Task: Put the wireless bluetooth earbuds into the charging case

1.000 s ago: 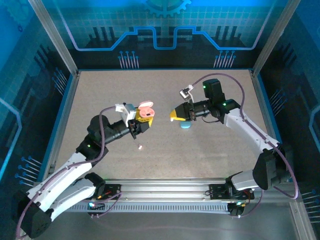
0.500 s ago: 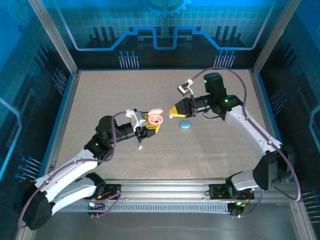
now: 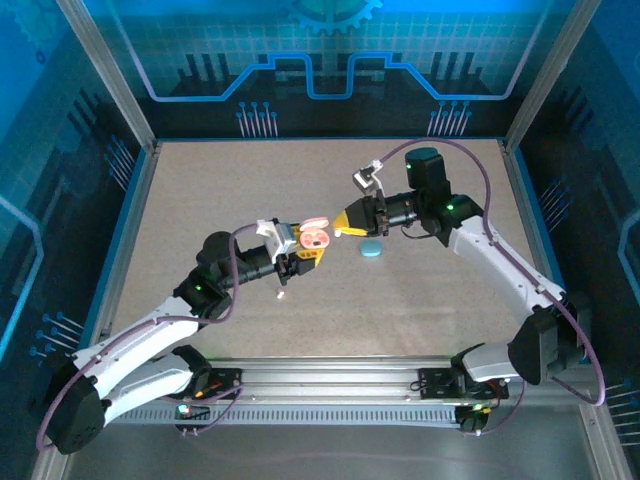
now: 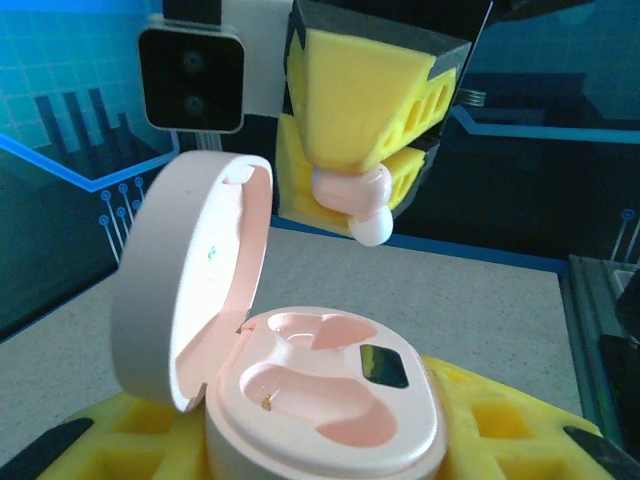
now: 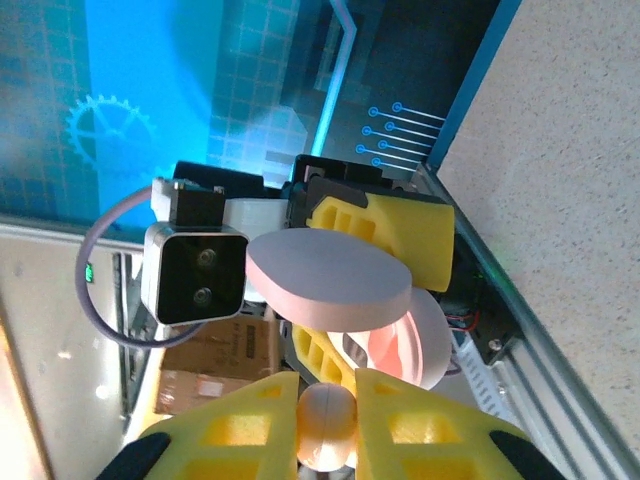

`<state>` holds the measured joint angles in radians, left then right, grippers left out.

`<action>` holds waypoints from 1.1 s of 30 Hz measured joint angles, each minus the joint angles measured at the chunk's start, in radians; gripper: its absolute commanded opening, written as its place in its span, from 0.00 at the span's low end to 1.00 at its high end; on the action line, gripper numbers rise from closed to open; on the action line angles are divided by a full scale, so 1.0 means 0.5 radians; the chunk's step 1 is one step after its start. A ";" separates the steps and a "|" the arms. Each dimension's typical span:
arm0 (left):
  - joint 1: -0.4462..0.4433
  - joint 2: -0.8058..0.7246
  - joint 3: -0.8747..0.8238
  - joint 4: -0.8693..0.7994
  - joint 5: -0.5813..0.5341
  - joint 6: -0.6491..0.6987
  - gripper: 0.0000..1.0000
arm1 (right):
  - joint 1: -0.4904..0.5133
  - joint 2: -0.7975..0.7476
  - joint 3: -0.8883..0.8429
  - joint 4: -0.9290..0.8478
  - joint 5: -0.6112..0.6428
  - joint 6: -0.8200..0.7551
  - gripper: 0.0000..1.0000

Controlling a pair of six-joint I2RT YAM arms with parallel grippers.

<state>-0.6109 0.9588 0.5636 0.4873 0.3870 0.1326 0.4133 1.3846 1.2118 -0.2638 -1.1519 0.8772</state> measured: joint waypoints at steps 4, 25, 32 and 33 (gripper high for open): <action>0.000 0.000 0.000 0.033 -0.065 -0.002 0.32 | 0.000 0.000 -0.092 0.187 -0.001 0.235 0.18; 0.000 0.000 0.000 0.041 -0.123 0.002 0.33 | -0.004 -0.011 -0.266 0.591 0.105 0.843 0.16; 0.000 0.000 0.000 0.041 -0.123 0.002 0.32 | -0.004 -0.039 -0.266 0.595 0.128 0.838 0.16; 0.000 0.000 0.000 0.041 -0.123 0.002 0.33 | -0.004 -0.045 -0.265 0.572 0.142 0.807 0.16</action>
<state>-0.6109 0.9588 0.5636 0.5079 0.3256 0.1337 0.4114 1.3621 1.0794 0.0223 -1.0809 1.2808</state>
